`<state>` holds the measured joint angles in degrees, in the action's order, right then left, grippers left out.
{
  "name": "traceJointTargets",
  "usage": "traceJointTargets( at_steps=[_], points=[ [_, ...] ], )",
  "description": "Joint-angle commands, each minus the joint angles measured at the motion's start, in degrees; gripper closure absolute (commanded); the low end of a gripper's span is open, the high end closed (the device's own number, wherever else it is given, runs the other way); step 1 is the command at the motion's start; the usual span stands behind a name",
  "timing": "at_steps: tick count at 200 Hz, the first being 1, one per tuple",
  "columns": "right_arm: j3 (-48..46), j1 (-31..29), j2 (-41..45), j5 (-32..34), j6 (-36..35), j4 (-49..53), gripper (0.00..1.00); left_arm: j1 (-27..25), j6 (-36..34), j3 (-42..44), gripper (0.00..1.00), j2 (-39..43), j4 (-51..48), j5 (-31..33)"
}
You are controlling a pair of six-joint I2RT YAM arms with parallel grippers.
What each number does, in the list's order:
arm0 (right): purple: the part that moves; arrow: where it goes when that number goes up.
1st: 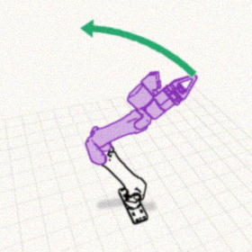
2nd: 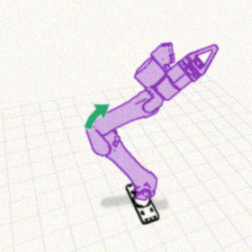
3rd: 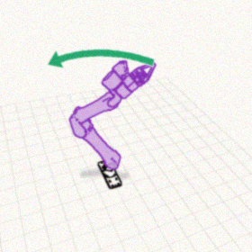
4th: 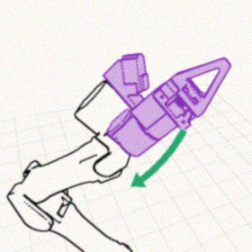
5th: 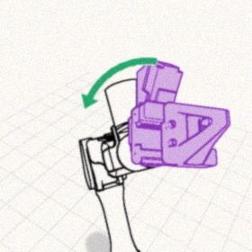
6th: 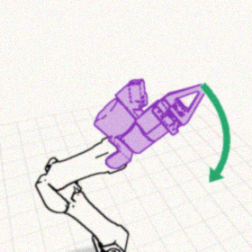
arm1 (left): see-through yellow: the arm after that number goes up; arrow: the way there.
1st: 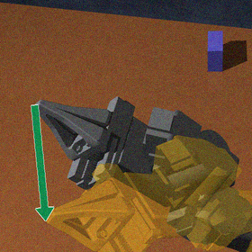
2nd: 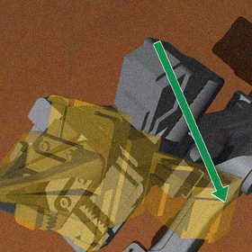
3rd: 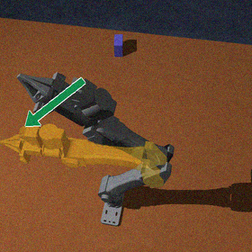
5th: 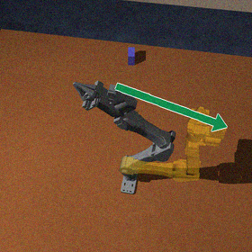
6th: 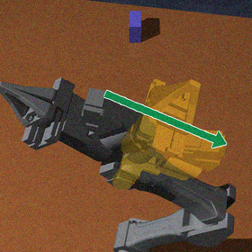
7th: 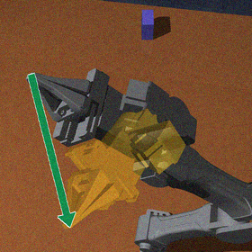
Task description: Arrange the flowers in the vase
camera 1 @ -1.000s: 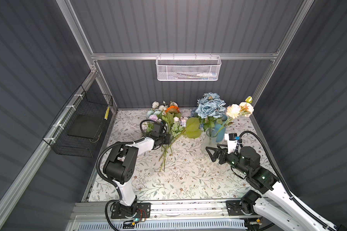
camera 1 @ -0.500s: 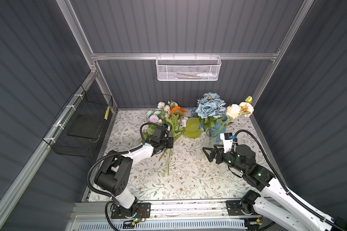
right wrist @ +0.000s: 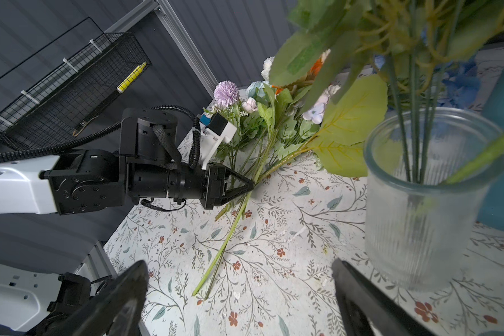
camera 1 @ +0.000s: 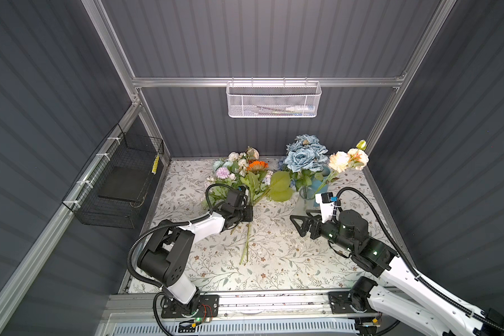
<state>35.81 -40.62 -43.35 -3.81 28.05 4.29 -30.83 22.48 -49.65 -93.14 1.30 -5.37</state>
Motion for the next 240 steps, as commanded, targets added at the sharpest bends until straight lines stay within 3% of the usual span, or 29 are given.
traceJointTargets(
  at_steps=[1,67,75,98,116,149,198,240],
  points=[
    [1.8,-0.5,-0.1,1.4,-0.5,-0.2,0.01,-0.1,-1.2,-0.6,1.00,1.9,-2.3,2.2],
    [4.0,-0.6,-2.1,2.7,-2.7,1.0,0.01,-0.1,-3.3,-5.3,0.97,3.8,-10.7,10.1],
    [4.0,-0.6,-2.1,2.8,-2.7,0.9,0.01,-0.1,-3.5,-6.1,0.90,3.1,-11.9,10.1],
    [4.1,-0.7,-2.0,2.9,-2.7,0.8,0.01,-0.1,-3.6,-6.1,0.43,3.4,-12.7,10.5],
    [4.3,-0.8,-1.8,3.3,-2.9,1.1,0.01,0.0,-4.4,-5.9,0.34,6.0,-12.0,12.3],
    [4.1,-0.7,-2.2,3.3,-2.7,0.5,0.01,0.2,-8.0,-8.5,0.38,8.5,-9.7,11.1],
    [4.3,-0.8,-3.0,3.1,-2.5,0.1,0.01,3.6,-9.8,-13.8,0.68,1.8,-4.1,3.0],
    [3.9,-1.0,-1.4,4.1,-2.3,0.8,0.01,3.8,-12.0,-19.1,0.70,-5.9,-5.1,4.6]
  ],
)
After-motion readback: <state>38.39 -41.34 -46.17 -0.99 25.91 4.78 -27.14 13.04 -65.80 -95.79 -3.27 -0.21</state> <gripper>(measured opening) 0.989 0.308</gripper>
